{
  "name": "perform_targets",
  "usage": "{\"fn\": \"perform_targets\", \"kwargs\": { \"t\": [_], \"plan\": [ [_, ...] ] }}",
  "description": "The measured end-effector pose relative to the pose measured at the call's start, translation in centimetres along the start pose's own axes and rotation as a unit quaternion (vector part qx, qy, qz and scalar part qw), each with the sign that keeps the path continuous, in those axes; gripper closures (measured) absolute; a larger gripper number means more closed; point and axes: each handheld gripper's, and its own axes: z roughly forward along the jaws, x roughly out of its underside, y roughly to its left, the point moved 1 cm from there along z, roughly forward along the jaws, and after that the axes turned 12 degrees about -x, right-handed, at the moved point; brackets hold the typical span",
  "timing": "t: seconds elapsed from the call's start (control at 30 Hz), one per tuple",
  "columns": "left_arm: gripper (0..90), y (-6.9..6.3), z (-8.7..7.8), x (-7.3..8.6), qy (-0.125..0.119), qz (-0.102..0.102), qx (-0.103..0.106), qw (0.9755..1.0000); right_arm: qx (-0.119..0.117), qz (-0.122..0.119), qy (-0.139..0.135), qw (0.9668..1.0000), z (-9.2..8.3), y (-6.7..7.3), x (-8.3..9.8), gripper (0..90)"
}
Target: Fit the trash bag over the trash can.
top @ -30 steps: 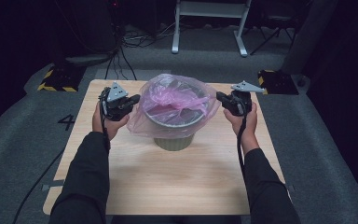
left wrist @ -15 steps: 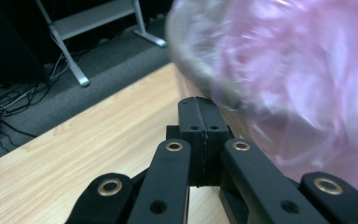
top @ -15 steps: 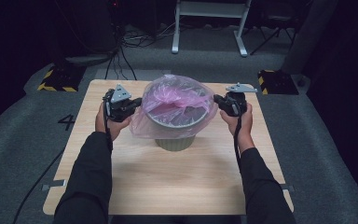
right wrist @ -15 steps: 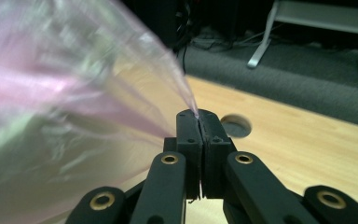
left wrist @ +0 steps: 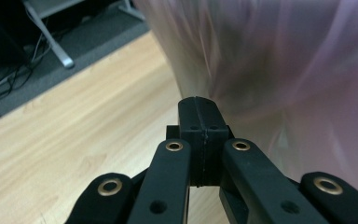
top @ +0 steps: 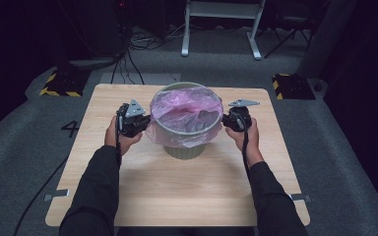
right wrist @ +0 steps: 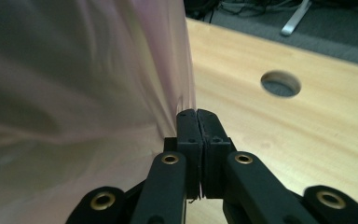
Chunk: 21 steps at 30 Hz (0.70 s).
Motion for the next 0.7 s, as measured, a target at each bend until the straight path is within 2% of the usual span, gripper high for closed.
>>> {"fn": "perform_targets", "kwargs": {
  "t": [0.1,0.13,0.2,0.23,0.3,0.37,0.43,0.47,0.5,0.57,0.63,0.7],
  "plan": [
    [90.0,-0.1,0.4,0.5,0.011,0.004,0.001,0.9999,-0.003,0.004,0.004,1.0,0.2,-0.1,0.4,88.8],
    [90.0,-0.1,0.5,0.9,0.011,-0.002,-0.009,0.9999,-0.003,0.006,0.01,0.9999,0.3,-0.2,0.7,88.8],
    [90.0,0.1,0.2,1.2,0.001,-0.009,-0.006,0.9999,-0.002,0.012,0.005,0.9999,0.1,-0.5,0.9,86.1],
    [89.9,0.1,-0.1,1.3,-0.007,-0.012,-0.015,0.9998,-0.002,0.014,-0.002,0.9999,-0.1,-0.6,1.0,85.6],
    [79.8,0.2,-0.7,1.6,-0.014,-0.013,-0.022,0.9996,0.0,0.014,-0.012,0.9998,-0.8,-0.9,1.1,82.0],
    [65.5,0.1,-1.4,1.9,-0.009,0.002,-0.041,0.9991,0.008,0.007,-0.024,0.9996,-1.8,-1.1,1.2,75.2],
    [58.3,0.0,-2.3,2.4,-0.014,0.012,-0.038,0.9991,0.012,-0.001,-0.035,0.9993,-2.9,-1.4,1.2,70.8],
    [54.2,0.0,-2.8,2.6,-0.017,0.014,-0.045,0.9988,0.009,-0.003,-0.042,0.9991,-3.5,-1.6,1.3,67.3],
    [49.5,-0.1,-3.3,2.8,-0.022,0.01,-0.046,0.9987,0.006,-0.007,-0.049,0.9988,-4.1,-1.8,1.3,63.9],
    [37.0,-0.2,-4.3,3.2,-0.035,0.003,-0.041,0.9986,-0.003,-0.008,-0.067,0.9977,-5.3,-2.2,1.3,56.8],
    [30.5,-0.3,-5.4,3.4,-0.046,-0.006,-0.034,0.9983,-0.025,-0.007,-0.079,0.9965,-6.3,-2.5,1.2,50.9],
    [27.4,-0.4,-6.3,3.5,-0.06,-0.022,-0.013,0.9979,-0.026,-0.024,-0.078,0.9963,-7.0,-2.4,0.9,43.9]
  ]
}}
